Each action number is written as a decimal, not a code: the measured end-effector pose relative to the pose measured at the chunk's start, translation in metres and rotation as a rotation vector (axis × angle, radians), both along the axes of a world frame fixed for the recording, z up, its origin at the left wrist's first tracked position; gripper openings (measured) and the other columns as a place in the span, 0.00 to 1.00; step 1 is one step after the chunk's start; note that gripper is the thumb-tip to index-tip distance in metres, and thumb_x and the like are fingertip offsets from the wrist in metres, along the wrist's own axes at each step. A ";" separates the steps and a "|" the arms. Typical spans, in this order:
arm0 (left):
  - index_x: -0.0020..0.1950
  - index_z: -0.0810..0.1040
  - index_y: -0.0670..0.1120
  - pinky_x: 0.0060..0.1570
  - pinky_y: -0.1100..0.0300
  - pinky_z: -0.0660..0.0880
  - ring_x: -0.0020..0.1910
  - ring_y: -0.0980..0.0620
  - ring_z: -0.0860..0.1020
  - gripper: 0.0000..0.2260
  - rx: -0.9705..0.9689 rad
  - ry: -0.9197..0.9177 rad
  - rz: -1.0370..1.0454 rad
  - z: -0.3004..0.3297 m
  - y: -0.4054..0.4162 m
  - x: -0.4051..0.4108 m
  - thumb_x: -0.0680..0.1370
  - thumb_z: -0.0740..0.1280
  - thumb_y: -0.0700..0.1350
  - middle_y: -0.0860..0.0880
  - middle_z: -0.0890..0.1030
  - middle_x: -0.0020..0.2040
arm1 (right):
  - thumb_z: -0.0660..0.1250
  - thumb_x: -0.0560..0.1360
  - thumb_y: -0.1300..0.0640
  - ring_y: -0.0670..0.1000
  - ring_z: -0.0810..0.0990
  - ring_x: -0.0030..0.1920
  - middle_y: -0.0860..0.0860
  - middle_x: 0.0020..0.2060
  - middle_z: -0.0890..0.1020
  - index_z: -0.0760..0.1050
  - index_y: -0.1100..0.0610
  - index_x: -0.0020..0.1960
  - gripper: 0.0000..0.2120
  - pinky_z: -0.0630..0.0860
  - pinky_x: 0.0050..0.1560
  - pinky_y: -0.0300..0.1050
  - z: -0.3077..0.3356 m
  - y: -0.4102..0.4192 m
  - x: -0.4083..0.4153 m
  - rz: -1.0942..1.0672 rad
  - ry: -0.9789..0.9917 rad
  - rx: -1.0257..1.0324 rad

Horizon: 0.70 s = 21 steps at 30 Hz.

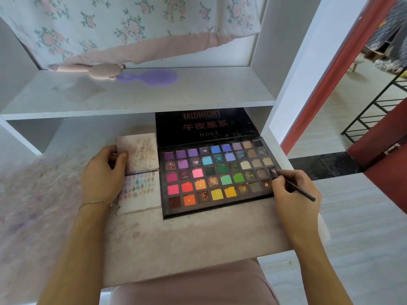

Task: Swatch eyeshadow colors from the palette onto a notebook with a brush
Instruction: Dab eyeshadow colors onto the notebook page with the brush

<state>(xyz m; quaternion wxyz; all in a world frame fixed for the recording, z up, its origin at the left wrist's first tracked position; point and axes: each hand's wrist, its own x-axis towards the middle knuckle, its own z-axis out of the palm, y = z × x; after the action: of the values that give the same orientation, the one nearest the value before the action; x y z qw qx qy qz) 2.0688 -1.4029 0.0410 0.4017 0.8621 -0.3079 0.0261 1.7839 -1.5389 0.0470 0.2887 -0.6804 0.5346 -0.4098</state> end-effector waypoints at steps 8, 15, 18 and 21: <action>0.57 0.75 0.40 0.44 0.56 0.68 0.41 0.48 0.72 0.12 0.005 0.003 -0.007 -0.002 0.000 0.002 0.78 0.62 0.44 0.41 0.80 0.47 | 0.64 0.73 0.63 0.38 0.77 0.39 0.44 0.38 0.78 0.75 0.52 0.45 0.07 0.71 0.38 0.30 0.004 0.008 0.004 0.096 -0.073 -0.035; 0.56 0.76 0.41 0.42 0.56 0.68 0.40 0.47 0.73 0.11 -0.002 0.008 -0.003 -0.002 0.000 0.000 0.78 0.62 0.44 0.43 0.80 0.44 | 0.64 0.73 0.67 0.38 0.78 0.45 0.43 0.40 0.79 0.74 0.46 0.43 0.15 0.74 0.39 0.28 0.008 0.032 0.030 0.364 -0.186 0.027; 0.56 0.76 0.42 0.40 0.58 0.67 0.39 0.49 0.73 0.11 -0.010 0.036 -0.007 -0.001 -0.001 -0.001 0.78 0.61 0.45 0.48 0.77 0.41 | 0.65 0.72 0.69 0.39 0.78 0.44 0.43 0.40 0.80 0.77 0.47 0.44 0.16 0.73 0.40 0.27 0.010 0.046 0.050 0.478 -0.197 -0.009; 0.55 0.76 0.43 0.40 0.58 0.67 0.39 0.49 0.73 0.10 0.002 0.031 0.003 -0.002 -0.001 0.001 0.78 0.61 0.46 0.49 0.77 0.41 | 0.66 0.71 0.69 0.42 0.78 0.39 0.45 0.38 0.80 0.79 0.52 0.45 0.12 0.72 0.38 0.28 0.010 0.061 0.073 0.577 -0.222 -0.023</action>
<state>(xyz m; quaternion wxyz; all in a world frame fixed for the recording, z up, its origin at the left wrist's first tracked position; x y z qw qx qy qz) 2.0700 -1.4035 0.0389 0.4055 0.8632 -0.3005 0.0133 1.8565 -1.4781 0.0565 0.4421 -0.7583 0.2799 -0.3889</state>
